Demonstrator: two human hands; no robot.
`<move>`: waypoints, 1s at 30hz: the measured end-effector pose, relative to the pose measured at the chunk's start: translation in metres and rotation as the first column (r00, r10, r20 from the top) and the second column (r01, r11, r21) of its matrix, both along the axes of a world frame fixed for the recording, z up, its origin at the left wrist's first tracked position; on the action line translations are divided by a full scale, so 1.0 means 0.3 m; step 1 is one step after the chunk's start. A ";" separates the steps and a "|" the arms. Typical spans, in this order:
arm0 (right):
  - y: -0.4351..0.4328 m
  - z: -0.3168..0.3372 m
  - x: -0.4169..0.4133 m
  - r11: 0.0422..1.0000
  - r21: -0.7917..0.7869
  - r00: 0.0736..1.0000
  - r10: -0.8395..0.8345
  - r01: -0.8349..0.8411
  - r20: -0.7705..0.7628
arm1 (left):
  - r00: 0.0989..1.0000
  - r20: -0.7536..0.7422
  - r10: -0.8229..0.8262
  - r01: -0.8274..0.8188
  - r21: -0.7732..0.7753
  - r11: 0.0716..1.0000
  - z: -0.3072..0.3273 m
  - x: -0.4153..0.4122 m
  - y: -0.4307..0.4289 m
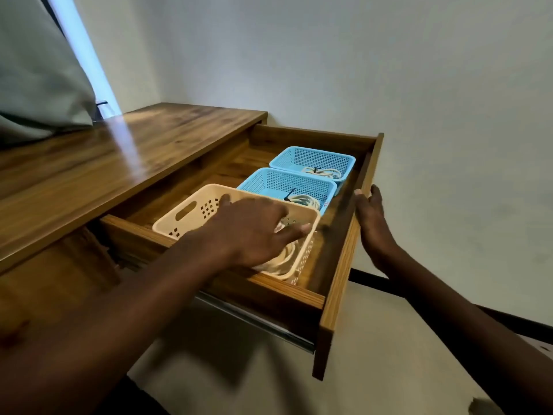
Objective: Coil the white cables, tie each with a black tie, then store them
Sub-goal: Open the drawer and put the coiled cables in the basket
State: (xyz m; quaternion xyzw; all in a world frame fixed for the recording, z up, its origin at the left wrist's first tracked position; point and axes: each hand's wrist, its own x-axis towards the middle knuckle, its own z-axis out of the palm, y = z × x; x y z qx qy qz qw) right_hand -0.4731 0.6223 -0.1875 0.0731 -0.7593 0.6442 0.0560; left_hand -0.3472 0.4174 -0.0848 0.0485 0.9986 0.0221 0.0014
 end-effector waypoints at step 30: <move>-0.942 0.009 -0.096 0.898 -0.219 0.898 0.417 -0.382 0.143 | 0.992 -0.034 0.122 -0.096 -0.830 0.549 -0.242 0.046 -0.456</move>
